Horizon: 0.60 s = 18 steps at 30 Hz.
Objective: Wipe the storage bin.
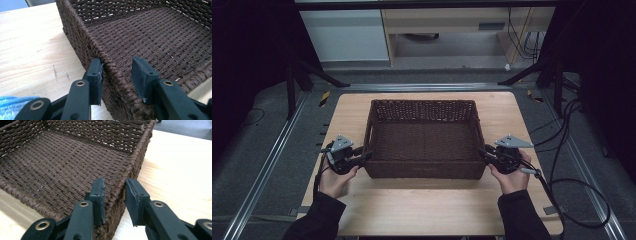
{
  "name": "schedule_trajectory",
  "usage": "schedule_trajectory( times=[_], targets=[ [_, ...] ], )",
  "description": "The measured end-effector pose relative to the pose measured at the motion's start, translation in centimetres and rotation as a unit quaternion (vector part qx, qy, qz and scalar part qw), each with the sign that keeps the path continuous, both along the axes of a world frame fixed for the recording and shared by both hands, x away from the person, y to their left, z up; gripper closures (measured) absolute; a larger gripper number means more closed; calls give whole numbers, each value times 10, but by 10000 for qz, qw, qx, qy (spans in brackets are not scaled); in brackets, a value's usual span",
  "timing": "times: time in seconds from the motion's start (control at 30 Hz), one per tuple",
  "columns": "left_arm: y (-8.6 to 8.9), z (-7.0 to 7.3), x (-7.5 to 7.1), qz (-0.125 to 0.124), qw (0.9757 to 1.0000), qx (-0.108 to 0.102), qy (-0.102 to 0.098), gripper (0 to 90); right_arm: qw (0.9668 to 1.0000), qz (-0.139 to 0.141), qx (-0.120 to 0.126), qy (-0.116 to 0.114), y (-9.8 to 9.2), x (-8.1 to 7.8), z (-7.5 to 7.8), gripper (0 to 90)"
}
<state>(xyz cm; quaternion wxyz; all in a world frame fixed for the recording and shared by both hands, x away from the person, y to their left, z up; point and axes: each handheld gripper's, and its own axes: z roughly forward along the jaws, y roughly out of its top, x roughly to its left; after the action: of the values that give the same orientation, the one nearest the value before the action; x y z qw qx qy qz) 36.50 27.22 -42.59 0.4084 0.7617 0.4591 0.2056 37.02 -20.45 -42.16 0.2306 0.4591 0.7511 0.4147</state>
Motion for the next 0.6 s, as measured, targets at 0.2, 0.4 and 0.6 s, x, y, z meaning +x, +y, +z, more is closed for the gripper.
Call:
schedule_trajectory(
  times=[0.2,0.4,0.6],
  targets=[
    [2,1,3,-92,9999,37,34,605,10000,14,-81,-49,1,-7,3,707],
    [4,0,7,-118,9999,49,3,607,10000,-2,-79,-47,3,-10,3,703],
    [4,2,7,-134,9998,118,17,595,10000,32,-40,-25,2,-10,5,691]
  ],
)
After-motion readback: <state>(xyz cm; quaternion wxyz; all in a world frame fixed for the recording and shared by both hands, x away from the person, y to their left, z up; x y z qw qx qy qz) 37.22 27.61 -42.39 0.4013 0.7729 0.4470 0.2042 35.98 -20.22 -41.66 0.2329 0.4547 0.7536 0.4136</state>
